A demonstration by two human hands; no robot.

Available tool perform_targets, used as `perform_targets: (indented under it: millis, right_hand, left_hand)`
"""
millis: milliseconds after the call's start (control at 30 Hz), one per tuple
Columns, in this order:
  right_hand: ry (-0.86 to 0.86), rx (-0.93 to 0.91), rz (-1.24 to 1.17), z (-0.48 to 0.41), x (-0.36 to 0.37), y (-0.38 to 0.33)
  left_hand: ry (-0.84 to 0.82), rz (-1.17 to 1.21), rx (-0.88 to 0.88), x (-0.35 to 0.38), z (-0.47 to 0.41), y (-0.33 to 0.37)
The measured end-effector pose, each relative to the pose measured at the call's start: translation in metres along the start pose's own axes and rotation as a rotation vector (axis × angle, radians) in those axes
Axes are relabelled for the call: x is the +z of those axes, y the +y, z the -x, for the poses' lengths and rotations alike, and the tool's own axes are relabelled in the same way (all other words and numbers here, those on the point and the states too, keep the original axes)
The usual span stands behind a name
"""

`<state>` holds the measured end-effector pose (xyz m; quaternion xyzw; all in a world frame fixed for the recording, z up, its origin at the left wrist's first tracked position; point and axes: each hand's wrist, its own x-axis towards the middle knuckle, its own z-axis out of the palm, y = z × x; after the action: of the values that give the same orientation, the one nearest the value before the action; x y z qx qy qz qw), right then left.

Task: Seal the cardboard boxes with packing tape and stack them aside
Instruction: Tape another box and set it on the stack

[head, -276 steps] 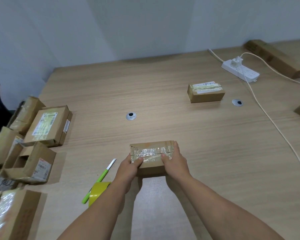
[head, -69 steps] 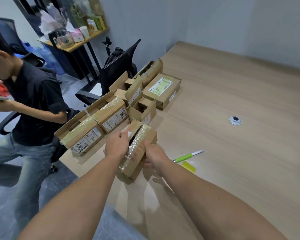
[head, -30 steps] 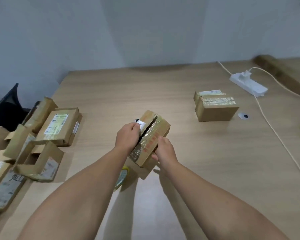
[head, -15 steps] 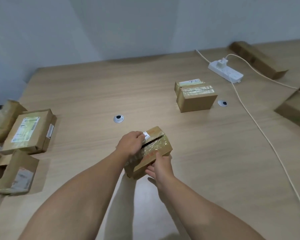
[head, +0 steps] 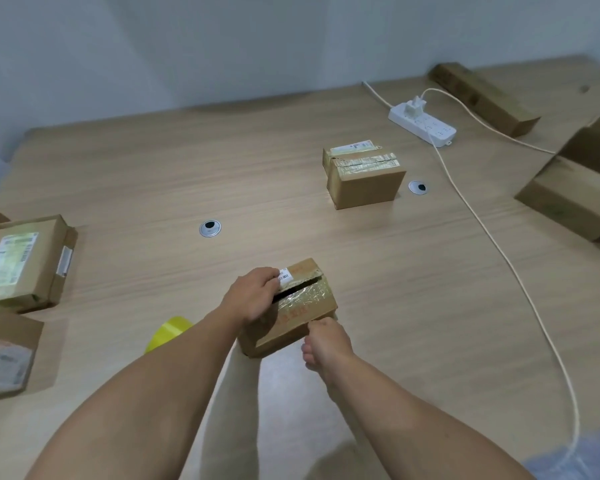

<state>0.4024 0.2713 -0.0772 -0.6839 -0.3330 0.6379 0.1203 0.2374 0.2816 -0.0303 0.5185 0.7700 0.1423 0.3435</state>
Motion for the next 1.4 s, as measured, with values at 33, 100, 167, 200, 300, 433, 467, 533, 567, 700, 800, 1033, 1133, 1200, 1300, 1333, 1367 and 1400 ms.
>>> perform_targets:
  millis: [33,100,167,200,300,433,467,533,567,700,800,1033,1133,1200,1300,1333,1367,1400]
  right_hand:
    - [0.064,-0.021,0.054,-0.003,-0.004,-0.001]
    - [0.179,-0.068,0.183,-0.004,-0.016,-0.009]
    - [0.258,-0.130,0.286,-0.005,-0.028,-0.022]
    - [0.274,-0.163,0.307,-0.007,-0.034,-0.028]
    - [0.174,-0.278,0.341,-0.012,-0.034,-0.049]
    - [0.033,-0.361,0.331,-0.018,-0.020,-0.070]
    - [0.021,-0.371,0.339,-0.019,-0.017,-0.072]
    - [0.005,-0.375,0.343,-0.021,-0.016,-0.073]
    - [0.001,-0.373,0.347,-0.023,-0.016,-0.072]
    - [0.022,-0.397,0.451,-0.019,-0.024,-0.065]
    - [0.050,-0.396,0.423,-0.009,-0.033,-0.043]
    - [0.003,-0.355,0.293,-0.002,-0.037,-0.039]
    - [-0.019,-0.340,0.242,-0.003,-0.037,-0.044]
    - [0.003,-0.346,0.220,-0.006,-0.036,-0.043]
    - [0.094,-0.355,0.273,-0.006,-0.038,-0.043]
    - [0.135,-0.349,0.304,-0.005,-0.039,-0.044]
    - [0.174,-0.332,0.332,-0.006,-0.041,-0.044]
    - [0.212,-0.308,0.356,-0.006,-0.041,-0.043]
  left_hand:
    - [0.034,0.037,-0.033,-0.001,0.001,-0.003]
    - [0.155,0.141,-0.109,-0.004,0.006,-0.010]
    - [0.295,0.257,-0.220,-0.003,0.015,-0.021]
    - [0.349,0.310,-0.286,0.000,0.020,-0.026]
    - [0.485,0.480,-0.444,0.011,0.042,-0.035]
    - [0.547,0.703,-0.539,0.043,0.065,-0.030]
    - [0.556,0.754,-0.546,0.051,0.069,-0.028]
    - [0.563,0.844,-0.548,0.059,0.075,-0.018]
    - [0.568,0.871,-0.557,0.060,0.076,-0.016]
    - [0.537,0.958,-0.592,0.057,0.066,-0.024]
    - [0.478,0.995,-0.616,0.054,0.048,-0.040]
    - [0.443,0.984,-0.600,0.047,0.058,-0.030]
    - [0.454,0.950,-0.577,0.046,0.060,-0.035]
    - [0.458,0.935,-0.564,0.048,0.057,-0.042]
    - [0.440,0.881,-0.528,0.035,0.067,-0.033]
    - [0.449,0.864,-0.511,0.030,0.070,-0.031]
    - [0.483,0.843,-0.492,0.025,0.073,-0.030]
    - [0.525,0.817,-0.456,0.019,0.076,-0.034]
